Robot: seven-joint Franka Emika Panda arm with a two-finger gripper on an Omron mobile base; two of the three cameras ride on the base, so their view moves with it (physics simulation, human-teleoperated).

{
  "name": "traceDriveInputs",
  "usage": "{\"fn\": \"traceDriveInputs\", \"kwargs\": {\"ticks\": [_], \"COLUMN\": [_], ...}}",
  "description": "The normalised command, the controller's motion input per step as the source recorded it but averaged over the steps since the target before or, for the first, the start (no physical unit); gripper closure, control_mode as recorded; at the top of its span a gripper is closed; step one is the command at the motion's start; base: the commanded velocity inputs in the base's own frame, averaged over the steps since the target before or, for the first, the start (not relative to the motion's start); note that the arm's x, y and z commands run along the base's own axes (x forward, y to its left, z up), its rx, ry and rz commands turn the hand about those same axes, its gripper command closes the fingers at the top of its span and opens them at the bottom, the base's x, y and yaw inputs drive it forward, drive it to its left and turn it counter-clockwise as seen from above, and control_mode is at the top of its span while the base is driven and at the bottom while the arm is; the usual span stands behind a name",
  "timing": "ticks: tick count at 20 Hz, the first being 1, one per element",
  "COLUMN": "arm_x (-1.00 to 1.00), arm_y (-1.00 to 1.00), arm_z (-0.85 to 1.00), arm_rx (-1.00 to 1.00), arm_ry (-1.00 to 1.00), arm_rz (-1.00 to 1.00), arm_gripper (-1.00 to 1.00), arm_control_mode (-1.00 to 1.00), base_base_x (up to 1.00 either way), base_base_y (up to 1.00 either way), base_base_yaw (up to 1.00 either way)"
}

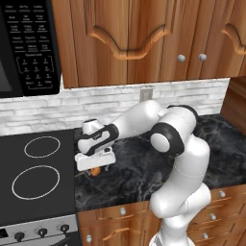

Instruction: Place the tangerine in the correct fridge rack based on whether it is a fruit or vegetable. Finally, close the fridge door.

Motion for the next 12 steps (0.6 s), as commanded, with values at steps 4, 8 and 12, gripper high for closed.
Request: {"fn": "traceDriveInputs", "kwargs": {"ticks": [4,8,12], "arm_x": [-0.14,0.00,-0.03], "arm_y": [0.00,0.00,0.00], "arm_z": [-0.20,0.00,0.00], "arm_rx": [-0.02,0.00,0.00], "arm_ry": [0.00,0.00,0.00], "arm_rz": [0.00,0.00,0.00], "arm_gripper": [1.00,1.00,1.00], "arm_control_mode": [-1.00,-1.00,-1.00], "base_base_x": [0.00,0.00,0.00], "base_base_y": [0.00,0.00,0.00], "base_base_yaw": [0.00,0.00,0.00]}}
